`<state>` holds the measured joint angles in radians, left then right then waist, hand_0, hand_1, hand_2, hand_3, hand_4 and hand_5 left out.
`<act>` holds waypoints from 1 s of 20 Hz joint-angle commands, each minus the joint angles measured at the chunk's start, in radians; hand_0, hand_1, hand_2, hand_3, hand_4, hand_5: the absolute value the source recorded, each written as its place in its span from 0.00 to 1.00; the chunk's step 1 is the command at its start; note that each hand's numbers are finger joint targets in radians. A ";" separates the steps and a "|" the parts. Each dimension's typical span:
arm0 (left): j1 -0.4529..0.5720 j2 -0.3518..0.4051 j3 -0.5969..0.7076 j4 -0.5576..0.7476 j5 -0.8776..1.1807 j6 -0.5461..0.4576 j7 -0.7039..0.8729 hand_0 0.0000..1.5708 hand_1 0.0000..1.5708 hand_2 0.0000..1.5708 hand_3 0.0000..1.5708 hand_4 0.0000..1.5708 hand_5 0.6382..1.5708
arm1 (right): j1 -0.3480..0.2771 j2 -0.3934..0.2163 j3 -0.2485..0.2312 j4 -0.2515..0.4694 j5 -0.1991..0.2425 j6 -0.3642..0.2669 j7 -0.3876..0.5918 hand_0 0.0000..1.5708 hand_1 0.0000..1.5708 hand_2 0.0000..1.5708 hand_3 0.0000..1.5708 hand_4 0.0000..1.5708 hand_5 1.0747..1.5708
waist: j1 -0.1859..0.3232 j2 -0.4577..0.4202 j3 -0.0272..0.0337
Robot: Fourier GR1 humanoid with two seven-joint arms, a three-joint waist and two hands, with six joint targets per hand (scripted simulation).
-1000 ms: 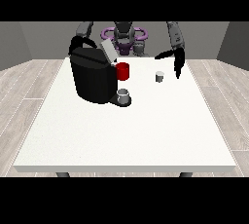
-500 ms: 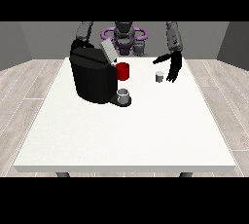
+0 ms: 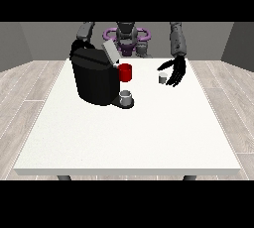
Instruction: Insert the coffee pod into the coffee machine and close the lid
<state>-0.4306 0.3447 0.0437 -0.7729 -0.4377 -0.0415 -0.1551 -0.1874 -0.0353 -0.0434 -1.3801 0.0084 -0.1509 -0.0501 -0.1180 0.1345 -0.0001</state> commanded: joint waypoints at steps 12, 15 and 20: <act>-0.083 -0.018 -0.006 0.144 -0.157 0.191 -0.099 0.53 0.53 0.62 0.48 0.24 1.00 | -0.021 0.026 -0.003 0.035 0.004 -0.041 -0.015 0.00 0.00 0.00 0.00 0.33 1.00 | 0.005 0.004 -0.0001; -0.086 0.014 0.026 0.209 -0.168 0.279 -0.182 0.63 0.63 0.70 0.55 0.18 1.00 | -0.016 0.025 0.022 -0.045 -0.012 -0.007 0.007 0.00 0.00 0.00 0.00 0.34 1.00 | -0.051 0.069 -0.0007; -0.121 0.006 -0.020 0.205 -0.228 0.234 -0.099 0.71 0.71 0.75 0.61 0.18 1.00 | -0.001 -0.014 -0.020 0.035 -0.036 0.039 -0.060 0.00 0.00 0.00 0.00 0.25 1.00 | -0.029 0.037 -0.0001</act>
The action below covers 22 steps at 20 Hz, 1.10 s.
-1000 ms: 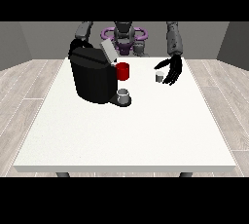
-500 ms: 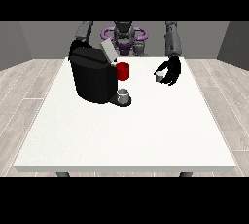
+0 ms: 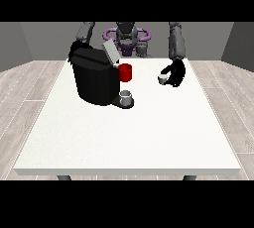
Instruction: Insert the coffee pod into the coffee machine and close the lid
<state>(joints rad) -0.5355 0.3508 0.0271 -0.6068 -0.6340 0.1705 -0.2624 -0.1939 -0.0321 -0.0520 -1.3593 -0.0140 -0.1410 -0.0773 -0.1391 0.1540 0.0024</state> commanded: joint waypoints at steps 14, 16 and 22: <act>-0.220 -0.023 -0.025 -0.114 0.005 -0.246 0.037 0.79 0.79 0.84 0.84 0.34 1.00 | -0.069 0.014 -0.040 0.161 -0.005 -0.048 -0.010 0.00 0.00 0.00 0.00 0.28 1.00 | 0.056 -0.087 -0.0021; -0.195 -0.046 -0.047 -0.145 -0.010 -0.261 0.069 0.80 0.80 0.85 0.82 0.35 1.00 | 0.005 -0.026 -0.057 0.183 -0.032 0.024 -0.055 0.00 0.00 0.00 0.00 0.29 1.00 | 0.052 -0.140 -0.0019; -0.323 0.023 0.031 -0.101 0.008 -0.264 0.065 0.81 0.81 0.85 0.82 0.35 1.00 | -0.076 0.023 0.019 0.081 -0.003 -0.009 0.031 0.00 0.00 0.00 0.00 0.30 1.00 | -0.057 -0.059 -0.0029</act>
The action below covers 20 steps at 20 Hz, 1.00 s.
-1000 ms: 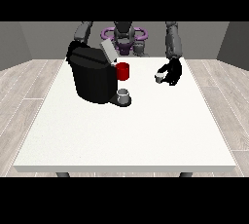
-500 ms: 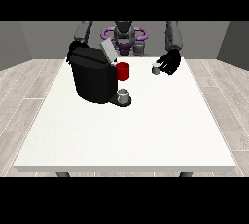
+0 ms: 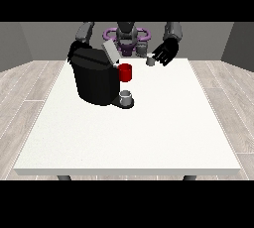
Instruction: Insert the coffee pod into the coffee machine and close the lid
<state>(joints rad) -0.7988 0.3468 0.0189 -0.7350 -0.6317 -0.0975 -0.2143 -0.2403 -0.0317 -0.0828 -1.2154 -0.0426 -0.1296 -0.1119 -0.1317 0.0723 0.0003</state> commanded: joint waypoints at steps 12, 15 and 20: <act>-0.235 0.093 0.124 0.043 0.028 -0.017 0.069 0.77 0.77 0.80 0.76 0.32 1.00 | -0.053 0.030 0.086 -0.105 0.049 -0.047 0.045 0.00 0.00 0.00 0.00 0.32 1.00 | -0.125 0.109 -0.0004; -0.292 0.155 0.151 0.068 0.045 -0.073 0.060 0.80 0.80 0.82 0.78 0.30 1.00 | -0.074 0.021 0.086 -0.156 0.035 -0.032 0.072 0.00 0.00 0.00 0.00 0.33 1.00 | -0.159 0.124 -0.0005; -0.348 0.147 0.133 0.059 0.023 -0.071 0.079 0.81 0.81 0.85 0.81 0.33 1.00 | -0.100 -0.012 0.050 -0.129 0.032 -0.019 0.021 0.00 0.00 0.00 0.00 0.33 1.00 | -0.156 0.175 0.0000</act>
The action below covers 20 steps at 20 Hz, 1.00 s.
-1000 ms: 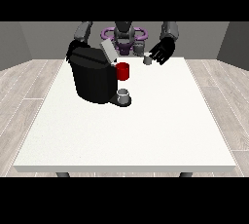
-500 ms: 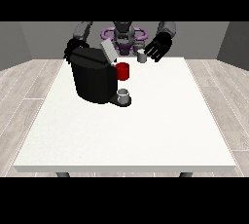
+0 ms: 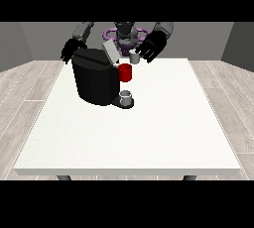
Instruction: Insert the coffee pod into the coffee machine and close the lid
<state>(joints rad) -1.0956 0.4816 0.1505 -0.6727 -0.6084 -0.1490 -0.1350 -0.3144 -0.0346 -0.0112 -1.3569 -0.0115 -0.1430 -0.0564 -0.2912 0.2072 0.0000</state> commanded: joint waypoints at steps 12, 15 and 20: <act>-0.044 -0.015 -0.005 0.041 -0.034 0.018 0.022 0.83 0.83 0.84 0.78 0.32 1.00 | 0.007 -0.012 -0.020 -0.049 -0.024 0.003 0.013 0.00 0.00 0.00 0.00 0.34 1.00 | -0.036 0.034 -0.0001; -0.070 -0.064 -0.025 0.026 -0.043 0.024 0.056 0.81 0.81 0.83 0.78 0.33 1.00 | -0.025 -0.025 -0.046 -0.015 -0.039 0.007 0.025 0.00 0.00 0.00 0.00 0.32 1.00 | -0.021 0.033 0.0003; -0.052 -0.119 -0.045 0.019 -0.054 0.039 0.058 0.75 0.75 0.80 0.75 0.32 1.00 | -0.007 0.007 -0.036 0.005 -0.015 -0.039 0.002 0.00 0.00 0.00 0.00 0.33 1.00 | 0.009 0.018 0.0003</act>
<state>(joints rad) -1.1515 0.4201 0.1248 -0.6457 -0.6488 -0.1355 -0.1047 -0.3278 -0.0412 -0.0471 -1.3718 -0.0355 -0.1627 -0.0448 -0.2933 0.2381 0.0001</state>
